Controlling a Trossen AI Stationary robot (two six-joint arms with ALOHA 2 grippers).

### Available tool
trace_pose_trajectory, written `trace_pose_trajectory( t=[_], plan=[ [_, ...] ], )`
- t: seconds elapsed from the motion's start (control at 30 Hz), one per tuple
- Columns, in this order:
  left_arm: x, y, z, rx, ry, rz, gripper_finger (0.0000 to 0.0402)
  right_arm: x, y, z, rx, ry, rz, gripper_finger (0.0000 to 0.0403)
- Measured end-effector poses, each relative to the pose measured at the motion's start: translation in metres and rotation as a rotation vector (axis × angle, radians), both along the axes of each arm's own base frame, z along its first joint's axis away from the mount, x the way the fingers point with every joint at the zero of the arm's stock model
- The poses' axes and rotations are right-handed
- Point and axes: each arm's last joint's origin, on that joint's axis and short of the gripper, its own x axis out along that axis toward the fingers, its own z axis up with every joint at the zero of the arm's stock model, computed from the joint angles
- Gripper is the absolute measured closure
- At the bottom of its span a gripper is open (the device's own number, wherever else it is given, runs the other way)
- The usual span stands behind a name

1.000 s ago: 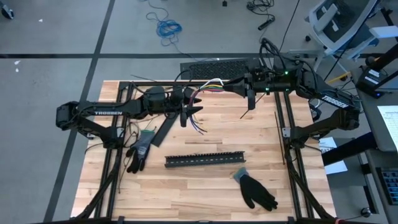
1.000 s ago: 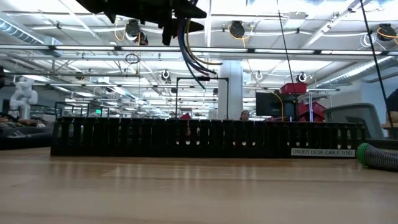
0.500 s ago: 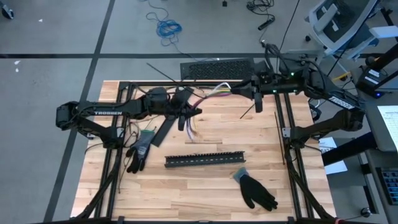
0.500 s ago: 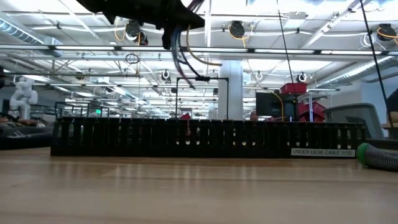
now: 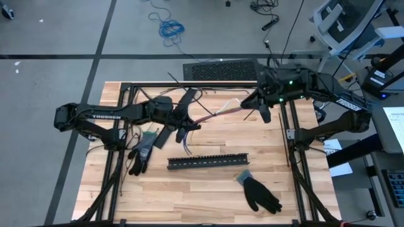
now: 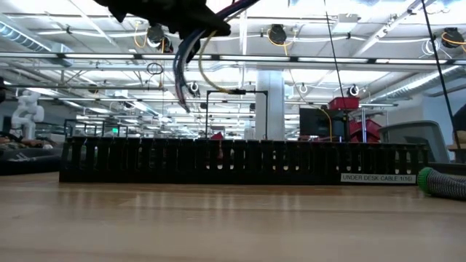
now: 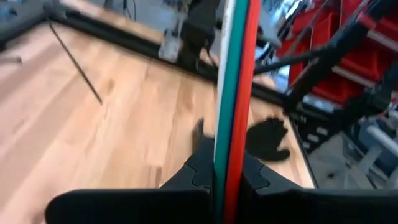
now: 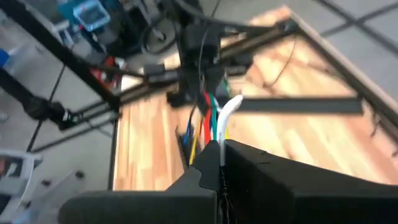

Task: Ziptie cables
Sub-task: Put the ziptied cable wires into the cable duct

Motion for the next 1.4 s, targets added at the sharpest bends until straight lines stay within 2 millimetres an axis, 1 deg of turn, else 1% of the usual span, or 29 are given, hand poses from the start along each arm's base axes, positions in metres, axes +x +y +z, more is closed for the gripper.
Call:
trace_pose_trajectory(
  t=[0.1,0.2,0.27,0.37,0.5,0.6,0.73,0.9,0.97,1.03,1.17,1.23,1.3,1.4],
  plan=[
    [-0.006,-0.005,-0.002,-0.003,0.061,-0.016,0.0378,0.001,0.006,-0.009,0.013,0.096,0.003,0.0403],
    [-0.020,-0.008,-0.004,-0.024,0.157,-0.017,0.0378,0.001,0.014,-0.020,0.007,0.217,0.016,0.0402],
    [-0.030,-0.009,0.000,-0.038,0.180,-0.005,0.0378,0.006,0.019,-0.025,0.004,0.250,0.027,0.0402],
    [-0.051,-0.012,0.006,-0.046,0.235,0.003,0.0378,0.015,0.027,-0.036,0.031,0.301,0.050,0.0402],
    [-0.070,-0.016,0.012,-0.074,0.276,0.044,0.0378,0.023,0.039,-0.056,0.059,0.382,0.070,0.0402],
    [-0.078,-0.018,0.017,-0.074,0.268,0.043,0.0378,0.030,0.048,-0.079,0.053,0.447,0.070,0.0402],
    [-0.083,-0.019,0.020,-0.094,0.256,0.066,0.0378,0.037,0.057,-0.103,0.032,0.460,0.056,0.0402],
    [-0.081,-0.018,0.023,-0.137,0.231,0.083,0.0378,0.054,0.064,-0.142,0.020,0.372,0.010,0.0399],
    [-0.079,-0.018,0.026,-0.152,0.201,0.087,0.0378,0.062,0.066,-0.158,0.036,0.289,0.012,0.0386],
    [-0.078,-0.018,0.028,-0.176,0.182,0.096,0.0378,0.068,0.067,-0.179,0.070,0.211,-0.002,0.0366],
    [-0.079,-0.018,0.039,-0.174,0.141,0.100,0.0378,0.079,0.064,-0.217,0.151,0.043,-0.071,0.0308],
    [-0.079,-0.018,0.050,-0.173,0.105,0.099,0.0378,0.084,0.063,-0.233,0.141,-0.038,-0.131,0.0275],
    [-0.080,-0.018,0.059,-0.177,0.076,0.100,0.0378,0.090,0.062,-0.244,0.090,-0.111,-0.168,0.0241],
    [-0.082,-0.018,0.073,-0.221,0.045,0.113,0.0378,0.101,0.061,-0.261,0.001,-0.126,-0.200,0.0192]
  ],
)
